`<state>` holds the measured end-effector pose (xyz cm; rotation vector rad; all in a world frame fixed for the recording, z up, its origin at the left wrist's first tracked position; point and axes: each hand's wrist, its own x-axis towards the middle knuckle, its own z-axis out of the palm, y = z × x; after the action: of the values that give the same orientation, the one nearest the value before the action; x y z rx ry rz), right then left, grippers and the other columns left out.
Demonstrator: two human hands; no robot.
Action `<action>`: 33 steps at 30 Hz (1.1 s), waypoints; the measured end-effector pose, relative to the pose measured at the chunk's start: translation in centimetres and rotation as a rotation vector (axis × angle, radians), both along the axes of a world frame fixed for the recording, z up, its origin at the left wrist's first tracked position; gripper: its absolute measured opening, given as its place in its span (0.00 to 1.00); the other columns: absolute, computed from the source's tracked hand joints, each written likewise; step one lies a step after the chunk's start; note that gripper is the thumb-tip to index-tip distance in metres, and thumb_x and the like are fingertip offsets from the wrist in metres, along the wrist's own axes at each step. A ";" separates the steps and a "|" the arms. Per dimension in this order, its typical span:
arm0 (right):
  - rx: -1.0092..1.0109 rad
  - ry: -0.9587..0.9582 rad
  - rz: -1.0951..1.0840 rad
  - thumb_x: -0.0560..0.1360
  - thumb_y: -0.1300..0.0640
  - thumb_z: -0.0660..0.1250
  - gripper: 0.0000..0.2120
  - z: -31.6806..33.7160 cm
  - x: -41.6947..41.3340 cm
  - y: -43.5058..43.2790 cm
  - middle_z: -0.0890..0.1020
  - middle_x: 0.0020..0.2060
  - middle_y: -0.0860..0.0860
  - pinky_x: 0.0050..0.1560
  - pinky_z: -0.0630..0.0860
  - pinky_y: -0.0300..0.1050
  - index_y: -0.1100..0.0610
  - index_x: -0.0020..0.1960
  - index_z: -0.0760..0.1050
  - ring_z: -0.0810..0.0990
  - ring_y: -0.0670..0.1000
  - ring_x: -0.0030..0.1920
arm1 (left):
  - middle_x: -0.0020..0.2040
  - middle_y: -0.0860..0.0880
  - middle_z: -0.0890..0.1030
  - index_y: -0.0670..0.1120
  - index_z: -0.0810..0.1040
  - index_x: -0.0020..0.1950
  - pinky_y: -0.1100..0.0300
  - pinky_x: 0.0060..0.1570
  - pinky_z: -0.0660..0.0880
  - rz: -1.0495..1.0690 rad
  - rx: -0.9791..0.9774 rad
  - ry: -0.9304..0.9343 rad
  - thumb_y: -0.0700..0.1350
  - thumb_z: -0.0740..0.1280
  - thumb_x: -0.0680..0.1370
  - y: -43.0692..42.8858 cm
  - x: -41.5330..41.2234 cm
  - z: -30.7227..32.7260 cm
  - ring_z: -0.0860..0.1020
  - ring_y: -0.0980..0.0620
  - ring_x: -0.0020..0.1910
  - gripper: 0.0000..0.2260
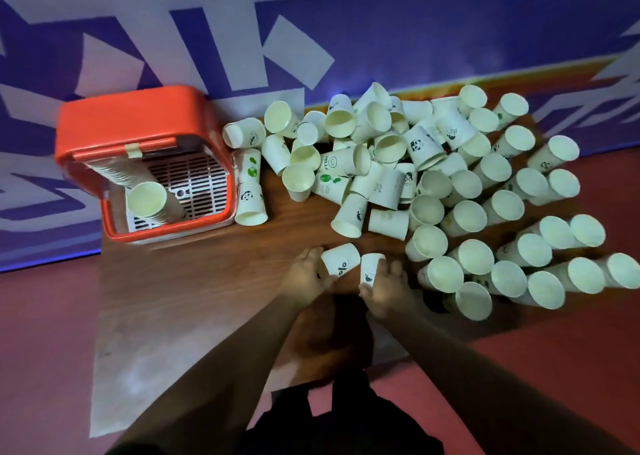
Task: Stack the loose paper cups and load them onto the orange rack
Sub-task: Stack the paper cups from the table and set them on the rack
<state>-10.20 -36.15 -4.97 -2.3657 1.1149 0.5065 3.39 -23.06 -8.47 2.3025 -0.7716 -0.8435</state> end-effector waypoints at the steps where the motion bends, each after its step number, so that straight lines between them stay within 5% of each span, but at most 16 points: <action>1: 0.018 0.014 -0.008 0.77 0.47 0.64 0.36 -0.2 -0.1 0.1 0.62 0.67 0.61 0.63 0.69 0.53 0.60 0.76 0.52 0.67 0.62 0.66 | 0.67 0.45 0.73 0.43 0.68 0.73 0.59 0.65 0.66 0.025 -0.008 0.010 0.52 0.74 0.73 0.4 -0.1 0.0 0.71 0.47 0.68 0.32; 5: 0.050 0.002 -0.036 0.75 0.48 0.66 0.38 -0.3 -0.3 0.1 0.67 0.65 0.62 0.59 0.72 0.52 0.58 0.77 0.50 0.73 0.64 0.61 | 0.63 0.46 0.71 0.43 0.68 0.68 0.57 0.60 0.69 0.161 -0.038 0.048 0.50 0.75 0.73 2.3 0.3 0.8 0.72 0.48 0.63 0.29; 12: 0.131 -0.174 -0.055 0.62 0.46 0.74 0.33 3.1 3.3 -0.3 0.77 0.55 0.56 0.53 0.76 0.55 0.59 0.61 0.67 0.77 0.59 0.55 | 0.67 0.49 0.73 0.48 0.63 0.70 0.47 0.62 0.76 0.508 -0.207 0.180 0.58 0.76 0.67 7.9 3.4 3.4 0.75 0.49 0.63 0.38; 17: 0.220 -0.350 -0.024 0.66 0.49 0.75 0.28 6.7 9.7 1.0 0.78 0.53 0.53 0.40 0.71 0.43 0.56 0.60 0.69 0.77 0.53 0.49 | 0.59 0.49 0.80 0.51 0.70 0.60 0.55 0.53 0.79 0.691 -0.365 0.045 0.49 0.75 0.71 12.9 7.3 7.3 0.80 0.55 0.54 0.22; 20: 0.273 -0.431 0.052 0.66 0.48 0.75 0.29 8.0 13.8 3.3 0.77 0.56 0.52 0.51 0.74 0.46 0.55 0.62 0.69 0.76 0.53 0.55 | 0.56 0.49 0.80 0.50 0.72 0.59 0.53 0.51 0.80 0.781 -0.405 -0.055 0.47 0.75 0.73 15.9 9.7 9.8 0.80 0.54 0.52 0.18; 27: 0.375 -0.602 0.219 0.67 0.48 0.75 0.29 10.9 20.4 8.7 0.77 0.55 0.48 0.52 0.75 0.43 0.51 0.65 0.70 0.76 0.48 0.55 | 0.59 0.50 0.79 0.56 0.72 0.64 0.46 0.58 0.77 0.920 -0.350 -0.224 0.61 0.73 0.68 21.6 15.9 11.9 0.78 0.50 0.58 0.27; 33: 0.352 -0.612 0.138 0.66 0.47 0.75 0.34 11.2 23.7 10.7 0.78 0.55 0.51 0.58 0.75 0.48 0.53 0.66 0.64 0.78 0.51 0.55 | 0.65 0.47 0.71 0.48 0.69 0.72 0.54 0.63 0.70 0.803 -0.274 -0.316 0.52 0.74 0.72 20.7 19.7 12.3 0.72 0.51 0.61 0.30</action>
<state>13.53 -25.43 6.23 -2.0737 0.5364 0.0016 23.10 -2.33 3.80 2.2190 -0.0257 -0.0115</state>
